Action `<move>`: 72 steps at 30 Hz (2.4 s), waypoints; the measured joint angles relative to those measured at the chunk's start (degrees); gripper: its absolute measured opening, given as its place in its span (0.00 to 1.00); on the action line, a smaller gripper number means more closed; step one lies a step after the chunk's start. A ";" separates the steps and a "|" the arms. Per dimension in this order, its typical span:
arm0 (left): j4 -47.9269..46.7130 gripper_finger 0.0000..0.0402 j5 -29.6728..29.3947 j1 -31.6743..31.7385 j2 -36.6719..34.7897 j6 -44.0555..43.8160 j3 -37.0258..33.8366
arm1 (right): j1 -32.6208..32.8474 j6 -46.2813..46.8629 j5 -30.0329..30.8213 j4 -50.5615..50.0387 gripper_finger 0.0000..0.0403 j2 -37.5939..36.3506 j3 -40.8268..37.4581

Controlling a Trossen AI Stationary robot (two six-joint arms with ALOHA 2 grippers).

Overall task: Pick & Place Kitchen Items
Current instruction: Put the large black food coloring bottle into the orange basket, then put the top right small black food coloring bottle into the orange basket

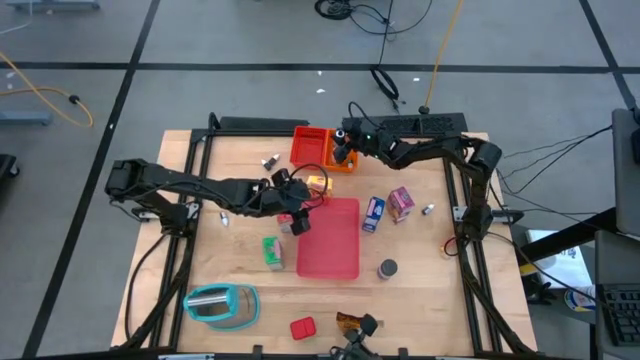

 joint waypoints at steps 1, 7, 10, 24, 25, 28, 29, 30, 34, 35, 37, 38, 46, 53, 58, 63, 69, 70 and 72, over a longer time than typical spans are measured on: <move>0.10 0.61 0.00 0.00 0.00 0.02 0.00 | 0.02 0.32 -0.03 0.63 0.33 0.30 0.00; 0.16 0.61 0.00 0.00 0.00 0.46 0.00 | 0.59 1.84 -1.62 3.41 0.35 1.38 0.02; 0.20 0.61 0.00 0.00 0.00 0.46 0.00 | 1.04 0.99 -1.42 3.57 0.41 1.36 0.04; 0.20 0.61 -0.04 0.00 0.00 0.44 0.00 | 1.16 -0.09 -1.49 3.75 0.42 1.36 0.04; 0.21 0.61 -0.06 0.02 0.00 0.44 0.00 | 1.16 -0.10 -1.49 3.85 0.42 1.36 0.04; 0.20 0.61 -1.15 0.05 0.00 0.44 0.00 | 1.16 -0.10 -1.49 4.32 0.42 1.36 0.04; 0.20 0.61 -1.69 0.07 0.00 0.44 0.00 | 1.16 -0.10 -1.49 4.49 0.42 1.36 0.04; 0.20 0.61 -2.12 0.07 0.00 0.46 0.00 | 1.16 -0.10 -1.50 4.55 0.42 1.36 0.04; -0.29 0.61 -4.12 0.07 -0.14 0.44 0.00 | 1.16 -0.08 -1.53 4.55 0.42 1.36 0.04; -0.88 0.61 -4.47 0.07 -0.60 0.44 0.00 | 1.21 0.05 -1.51 4.58 0.42 1.36 0.04; -1.00 0.61 -5.34 0.06 -1.39 0.43 0.02 | 1.45 0.59 -1.51 4.64 0.42 1.29 0.04; -0.98 0.61 -6.18 0.04 -1.95 0.43 0.04 | 1.51 0.78 -1.51 4.55 0.42 1.06 0.02; -5.62 0.61 -19.73 1.48 -8.56 -4.59 0.07 | 2.19 1.21 -1.51 5.09 0.42 -1.55 -0.02; -16.50 0.61 -20.64 8.76 -9.75 -11.96 -0.04 | 3.35 0.83 -1.53 2.90 0.42 -6.70 -0.04; -24.10 0.61 -19.36 15.61 -8.35 -15.36 -0.09 | 5.50 -0.72 -1.53 -0.34 0.42 -11.45 -0.25; -23.91 0.61 -10.90 22.33 -8.53 -15.43 0.03 | 8.21 -2.96 -1.53 -1.60 0.42 -16.76 -1.38; -23.33 0.61 -3.71 29.33 -7.27 -14.30 0.01 | 12.30 -3.59 -1.53 -3.50 0.42 -22.04 -2.64; -23.45 0.61 -2.59 30.25 -7.23 -13.79 -0.04 | 13.01 -3.83 -1.55 -3.51 0.42 -22.79 -3.04; -22.37 0.61 -0.34 31.65 -6.93 -13.44 0.02 | 14.28 -4.81 -1.51 -3.92 0.42 -24.20 -3.89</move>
